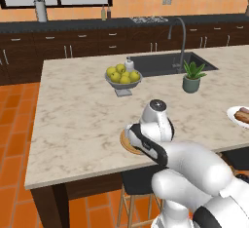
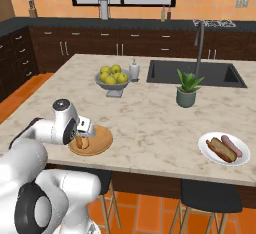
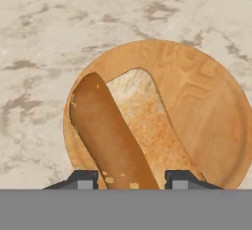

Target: Place one bun and one sausage from the bowl on each plate.

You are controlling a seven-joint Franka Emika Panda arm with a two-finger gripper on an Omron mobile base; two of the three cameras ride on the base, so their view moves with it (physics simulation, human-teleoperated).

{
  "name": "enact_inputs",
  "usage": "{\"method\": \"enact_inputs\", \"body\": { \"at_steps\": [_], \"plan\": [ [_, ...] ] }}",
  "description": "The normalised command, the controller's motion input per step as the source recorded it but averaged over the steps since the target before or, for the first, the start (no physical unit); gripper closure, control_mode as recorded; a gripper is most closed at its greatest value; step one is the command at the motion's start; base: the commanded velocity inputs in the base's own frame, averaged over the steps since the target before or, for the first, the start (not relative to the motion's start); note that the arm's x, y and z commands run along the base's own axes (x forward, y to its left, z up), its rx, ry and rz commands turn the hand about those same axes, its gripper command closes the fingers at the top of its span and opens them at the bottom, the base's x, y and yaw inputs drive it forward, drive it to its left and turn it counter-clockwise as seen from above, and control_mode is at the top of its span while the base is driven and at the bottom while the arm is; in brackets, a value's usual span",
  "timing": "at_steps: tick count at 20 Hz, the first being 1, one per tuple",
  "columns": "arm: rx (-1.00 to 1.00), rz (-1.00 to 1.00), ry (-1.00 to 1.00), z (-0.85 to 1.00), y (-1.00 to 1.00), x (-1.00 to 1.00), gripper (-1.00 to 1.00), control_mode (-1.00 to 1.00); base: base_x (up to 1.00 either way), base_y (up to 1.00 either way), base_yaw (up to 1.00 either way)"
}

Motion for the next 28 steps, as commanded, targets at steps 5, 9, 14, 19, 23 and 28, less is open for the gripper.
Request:
{"method": "enact_inputs", "body": {
  "at_steps": [5, 9, 14, 19, 23, 28],
  "plan": [
    [0.0, -0.01, 0.19, -0.36, 0.0, 0.44, 1.0, -1.0, 0.0, 0.0, 0.0],
    [0.0, 0.0, 0.02, -0.37, 0.06, 0.08, -1.0, -1.0, 0.0, 0.0, 0.0],
    [0.03, 0.0, 0.03, -0.51, 0.06, 0.0, -1.0, -1.0, 0.0, 0.0, 0.0],
    [0.03, 0.0, 0.0, -0.26, 0.0, 0.0, -1.0, -1.0, 0.0, 0.0, 0.0],
    [0.15, -0.06, 0.0, -0.61, -0.38, 0.08, -1.0, -1.0, 0.0, 0.0, 0.0],
    [0.16, -0.01, -0.02, -0.7, -0.91, 0.25, -1.0, -1.0, 0.0, 0.0, 0.0]
  ]
}}
